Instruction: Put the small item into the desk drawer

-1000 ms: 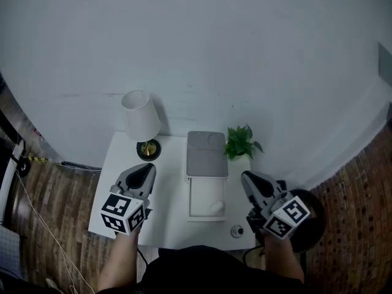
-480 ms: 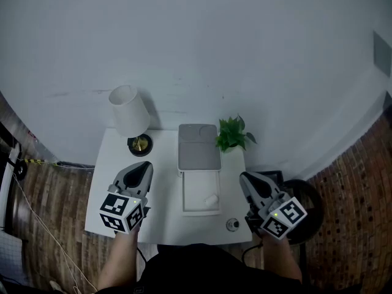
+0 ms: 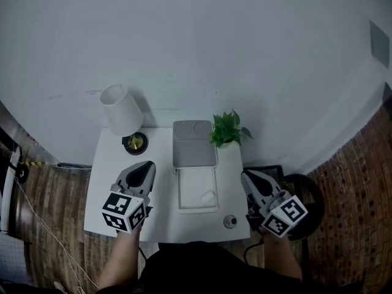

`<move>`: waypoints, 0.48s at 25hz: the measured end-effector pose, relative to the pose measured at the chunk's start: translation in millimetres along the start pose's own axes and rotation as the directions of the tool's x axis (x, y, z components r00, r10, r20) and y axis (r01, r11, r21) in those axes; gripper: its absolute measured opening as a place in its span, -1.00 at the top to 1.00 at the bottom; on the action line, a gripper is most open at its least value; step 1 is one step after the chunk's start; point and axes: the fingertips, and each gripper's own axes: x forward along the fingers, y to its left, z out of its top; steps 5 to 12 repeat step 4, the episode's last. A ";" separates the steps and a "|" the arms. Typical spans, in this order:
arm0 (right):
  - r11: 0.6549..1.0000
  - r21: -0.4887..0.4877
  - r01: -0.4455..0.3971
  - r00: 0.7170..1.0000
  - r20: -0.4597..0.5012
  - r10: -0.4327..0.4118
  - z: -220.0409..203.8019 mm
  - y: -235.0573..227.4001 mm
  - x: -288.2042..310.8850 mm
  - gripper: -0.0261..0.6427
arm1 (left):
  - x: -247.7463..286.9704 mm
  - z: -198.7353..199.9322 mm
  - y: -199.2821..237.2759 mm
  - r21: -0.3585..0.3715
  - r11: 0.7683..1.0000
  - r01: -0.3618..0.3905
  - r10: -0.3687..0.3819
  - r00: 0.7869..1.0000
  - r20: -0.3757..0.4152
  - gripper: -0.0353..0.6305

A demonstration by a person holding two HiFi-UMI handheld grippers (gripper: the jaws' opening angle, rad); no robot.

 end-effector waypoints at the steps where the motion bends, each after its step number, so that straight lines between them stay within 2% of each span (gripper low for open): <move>1: 1.000 0.002 -0.001 1.000 0.001 0.001 -0.6 -0.2 -0.5 0.91 | -0.1 -0.5 -1.5 0.001 1.000 0.001 -0.001 1.000 -0.002 0.83; 12: 1.000 0.006 -0.009 1.000 0.001 0.009 -3.3 0.1 -0.7 0.91 | -0.5 -1.5 -4.0 0.004 1.000 -0.001 0.001 1.000 -0.004 0.83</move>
